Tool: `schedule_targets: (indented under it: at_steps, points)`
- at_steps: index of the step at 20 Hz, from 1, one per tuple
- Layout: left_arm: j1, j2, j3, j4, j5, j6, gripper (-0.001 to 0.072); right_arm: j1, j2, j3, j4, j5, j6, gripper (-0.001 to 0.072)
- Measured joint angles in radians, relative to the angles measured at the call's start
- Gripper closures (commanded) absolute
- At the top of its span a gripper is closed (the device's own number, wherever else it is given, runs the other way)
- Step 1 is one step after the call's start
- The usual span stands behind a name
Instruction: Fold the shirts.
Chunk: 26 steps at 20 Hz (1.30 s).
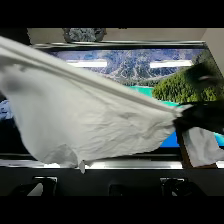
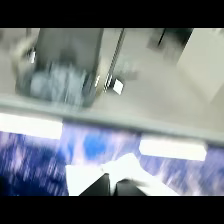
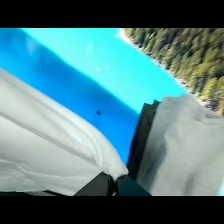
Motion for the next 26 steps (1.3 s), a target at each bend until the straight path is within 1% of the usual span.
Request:
schedule_targets:
  at_steps: [1,3,6,8,9,10,11,12,13,14,15,17,18,19,21,24,26]
  points:
    - [0.0,-0.052,-0.047,0.003,-0.01,0.007,0.0682,0.0,-0.048,-0.074,0.016,-0.096,0.045,0.0653]
    - [0.0,-0.177,-0.128,0.009,-0.011,0.023,0.0681,-0.001,-0.167,-0.182,0.044,-0.332,0.14,0.0653]
    - [0.0,-0.368,-0.188,-0.009,-0.05,0.031,0.0681,-0.001,-0.343,-0.242,0.069,-0.705,0.243,0.0654]
    - [-0.005,-0.473,-0.205,-0.041,-0.105,0.033,0.0681,-0.001,-0.435,-0.256,0.076,-0.872,0.317,0.0654]
    - [-0.011,-0.514,-0.211,-0.058,-0.128,0.035,0.0676,-0.001,-0.47,-0.26,0.081,-0.924,0.354,0.0653]
    - [-0.018,-0.549,-0.215,-0.067,-0.156,0.036,0.0601,-0.001,-0.501,-0.263,0.087,-0.959,0.39,0.0567]
    - [-0.024,-0.572,-0.216,-0.079,-0.172,0.039,0.037,-0.001,-0.52,-0.265,0.091,-0.982,0.415,0.0263]
    - [-0.027,-0.587,-0.214,-0.088,-0.188,0.039,0.0158,-0.003,-0.529,-0.262,0.092,-0.993,0.435,0.0]
    - [-0.024,-0.597,-0.205,-0.092,-0.214,0.039,0.0105,-0.014,-0.528,-0.254,0.098,-0.995,0.449,0.0014]
    - [-0.013,-0.599,-0.191,-0.095,-0.241,0.039,0.0105,-0.033,-0.517,-0.243,0.1,-0.978,0.458,0.0018]
    - [0.005,-0.597,-0.177,-0.097,-0.278,0.049,0.0107,-0.063,-0.497,-0.231,0.1,-0.952,0.456,0.0047]
    - [0.055,-0.565,-0.172,-0.09,-0.365,0.071,0.0117,-0.155,-0.446,-0.205,0.107,-0.876,0.378,0.0052]
    - [0.085,-0.54,-0.194,-0.077,-0.392,0.077,0.0117,-0.216,-0.422,-0.196,0.112,-0.818,0.312,0.0074]
    - [0.12,-0.506,-0.241,-0.059,-0.43,0.084,0.0117,-0.275,-0.405,-0.19,0.132,-0.753,0.24,0.0078]
    - [0.188,-0.421,-0.395,-0.043,-0.462,0.097,0.0118,-0.393,-0.388,-0.192,0.219,-0.589,0.043,0.0078]
    - [0.273,-0.309,-0.661,-0.037,-0.445,0.135,0.012,-0.505,-0.394,-0.216,0.389,-0.376,-0.235,0.008]
    - [0.302,-0.271,-0.795,-0.069,-0.4,0.179,0.012,-0.539,-0.401,-0.23,0.472,-0.282,-0.361,0.0084]
